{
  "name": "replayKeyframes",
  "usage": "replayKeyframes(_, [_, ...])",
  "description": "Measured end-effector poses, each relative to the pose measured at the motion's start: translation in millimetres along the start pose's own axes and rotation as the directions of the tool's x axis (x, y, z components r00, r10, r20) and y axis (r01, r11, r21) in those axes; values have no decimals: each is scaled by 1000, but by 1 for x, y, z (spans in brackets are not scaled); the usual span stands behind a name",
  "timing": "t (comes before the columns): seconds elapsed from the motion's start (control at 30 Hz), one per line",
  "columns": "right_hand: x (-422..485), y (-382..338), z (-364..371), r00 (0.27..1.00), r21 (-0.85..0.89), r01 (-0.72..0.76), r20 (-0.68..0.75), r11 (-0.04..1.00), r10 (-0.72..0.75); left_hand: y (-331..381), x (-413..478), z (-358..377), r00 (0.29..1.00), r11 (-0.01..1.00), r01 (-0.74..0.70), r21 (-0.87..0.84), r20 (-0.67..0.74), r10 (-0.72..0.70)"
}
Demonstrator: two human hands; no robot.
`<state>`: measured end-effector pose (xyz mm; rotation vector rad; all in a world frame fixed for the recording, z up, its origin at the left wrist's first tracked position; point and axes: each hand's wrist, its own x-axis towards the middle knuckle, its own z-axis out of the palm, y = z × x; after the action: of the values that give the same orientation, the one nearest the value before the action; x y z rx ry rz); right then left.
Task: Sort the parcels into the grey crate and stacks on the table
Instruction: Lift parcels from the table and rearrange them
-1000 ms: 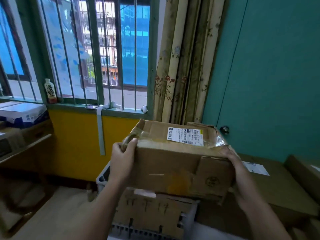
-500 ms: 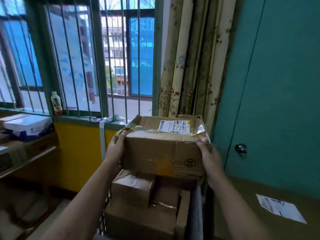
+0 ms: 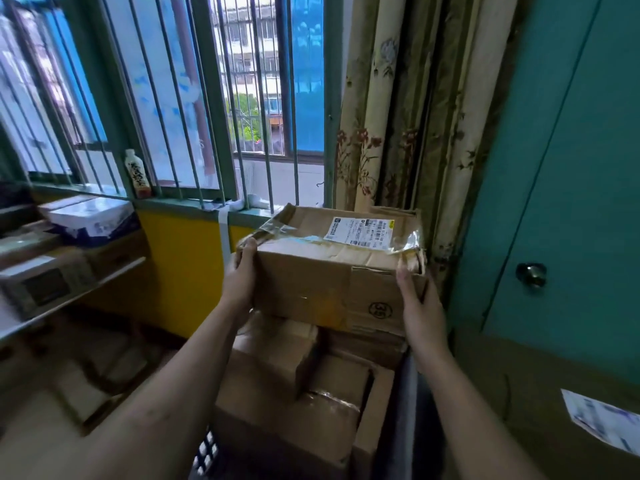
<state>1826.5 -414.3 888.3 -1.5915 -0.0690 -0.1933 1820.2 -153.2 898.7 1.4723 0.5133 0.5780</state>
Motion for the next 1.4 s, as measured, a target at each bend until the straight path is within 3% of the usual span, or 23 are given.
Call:
replayKeyframes(0.23, [-6,22,-1,997,25,1,78,1000,-3,-8,-3,-3,999,999,44,29,7,-44])
replayKeyframes(0.37, [-12,24,-5,992,61,-75,102,995,69,-14,-10,-5,996,997,78,26,33,-79])
replayKeyframes(0.5, [-12,22,-10,990,97,-105,103,990,95,-19,-9,-4,995,999,27,-39,93,-23])
replayKeyframes(0.77, [7,19,-9,983,40,-152,113,988,146,-22,14,10,995,994,-24,111,99,13])
replayKeyframes(0.9, [-2,33,-5,987,-40,-139,78,990,141,-38,9,9,992,979,-47,200,126,22])
replayKeyframes(1.23, [-24,22,10,981,-106,-191,22,976,195,-34,4,-20,983,971,-66,228,182,25])
replayKeyframes(1.4, [-35,10,11,983,-89,-182,-28,979,180,-22,-7,-22,985,990,-23,137,175,-1])
